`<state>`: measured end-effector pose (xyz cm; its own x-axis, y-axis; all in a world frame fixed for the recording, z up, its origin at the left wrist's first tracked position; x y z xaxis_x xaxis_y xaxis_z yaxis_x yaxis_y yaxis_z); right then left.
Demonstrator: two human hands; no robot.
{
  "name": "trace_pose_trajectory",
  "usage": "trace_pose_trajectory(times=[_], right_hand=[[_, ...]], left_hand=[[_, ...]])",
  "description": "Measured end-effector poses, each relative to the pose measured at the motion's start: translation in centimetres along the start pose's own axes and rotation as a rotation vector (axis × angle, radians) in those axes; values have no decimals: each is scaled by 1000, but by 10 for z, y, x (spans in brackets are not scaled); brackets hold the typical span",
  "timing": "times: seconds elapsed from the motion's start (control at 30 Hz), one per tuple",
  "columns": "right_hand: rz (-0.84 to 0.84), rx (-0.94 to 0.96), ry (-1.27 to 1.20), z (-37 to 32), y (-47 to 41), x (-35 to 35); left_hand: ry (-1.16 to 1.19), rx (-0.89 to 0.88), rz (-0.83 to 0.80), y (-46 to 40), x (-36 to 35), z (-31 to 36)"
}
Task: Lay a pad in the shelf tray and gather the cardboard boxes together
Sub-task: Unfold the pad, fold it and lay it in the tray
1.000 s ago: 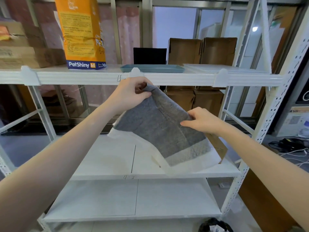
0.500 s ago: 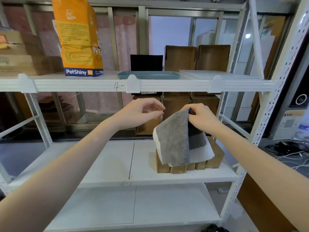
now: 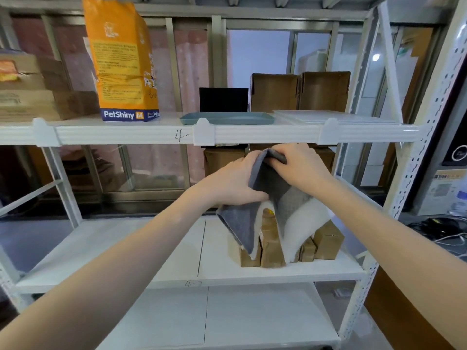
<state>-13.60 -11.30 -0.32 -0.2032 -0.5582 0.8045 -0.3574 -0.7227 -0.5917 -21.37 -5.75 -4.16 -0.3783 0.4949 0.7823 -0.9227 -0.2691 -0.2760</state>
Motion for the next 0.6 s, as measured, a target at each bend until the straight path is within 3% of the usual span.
trace_pose_trajectory(times=[0.17, 0.37, 0.6], right_hand=[[-68, 48, 1, 8, -22, 16], [-203, 107, 59, 19, -54, 27], [76, 99, 62, 47, -122, 62]], left_hand=[[-137, 75, 177, -11, 57, -22], [-249, -11, 342, -37, 119, -9], [-386, -166, 461, -88, 179, 24]])
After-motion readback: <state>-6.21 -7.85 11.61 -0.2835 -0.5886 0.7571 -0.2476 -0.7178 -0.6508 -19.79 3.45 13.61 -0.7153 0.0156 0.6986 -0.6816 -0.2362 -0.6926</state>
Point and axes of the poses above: each hand's wrist, its own y-axis away from the middle knuckle, its own x-axis out of the back of the hand, z = x × y, the point moved 10 cm from there along -y, towards the middle knuckle, and after that the axes turned 14 degrees about y, right-handed, at the moved point
